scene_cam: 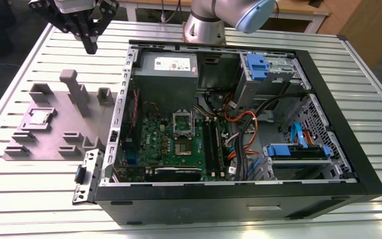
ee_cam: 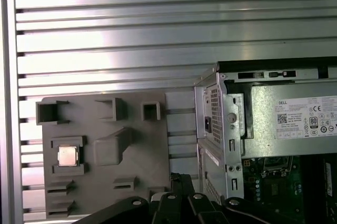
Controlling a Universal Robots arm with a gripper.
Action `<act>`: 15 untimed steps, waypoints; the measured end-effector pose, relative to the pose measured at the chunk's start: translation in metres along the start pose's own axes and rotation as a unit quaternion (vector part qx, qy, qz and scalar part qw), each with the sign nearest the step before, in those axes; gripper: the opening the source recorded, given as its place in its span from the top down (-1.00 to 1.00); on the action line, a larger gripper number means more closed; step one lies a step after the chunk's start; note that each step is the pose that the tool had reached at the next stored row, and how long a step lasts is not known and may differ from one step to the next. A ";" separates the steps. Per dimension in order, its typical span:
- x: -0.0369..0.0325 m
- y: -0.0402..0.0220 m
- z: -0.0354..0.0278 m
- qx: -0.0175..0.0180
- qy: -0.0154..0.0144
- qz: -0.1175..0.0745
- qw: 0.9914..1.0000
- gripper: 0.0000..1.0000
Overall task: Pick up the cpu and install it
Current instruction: 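Reach for the cpu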
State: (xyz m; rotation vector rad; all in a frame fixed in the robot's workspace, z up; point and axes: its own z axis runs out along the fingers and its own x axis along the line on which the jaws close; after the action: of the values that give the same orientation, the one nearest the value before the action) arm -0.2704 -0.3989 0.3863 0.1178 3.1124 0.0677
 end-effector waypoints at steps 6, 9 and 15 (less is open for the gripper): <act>0.0018 -0.0001 0.0003 0.000 0.000 0.000 1.000 0.79; 0.0027 -0.0002 0.0005 0.000 0.000 0.000 1.000 0.79; 0.0044 -0.0004 0.0008 0.000 0.000 0.000 1.000 0.79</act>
State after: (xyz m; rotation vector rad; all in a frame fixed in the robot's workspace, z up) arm -0.2748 -0.3989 0.3853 0.1180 3.1125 0.0676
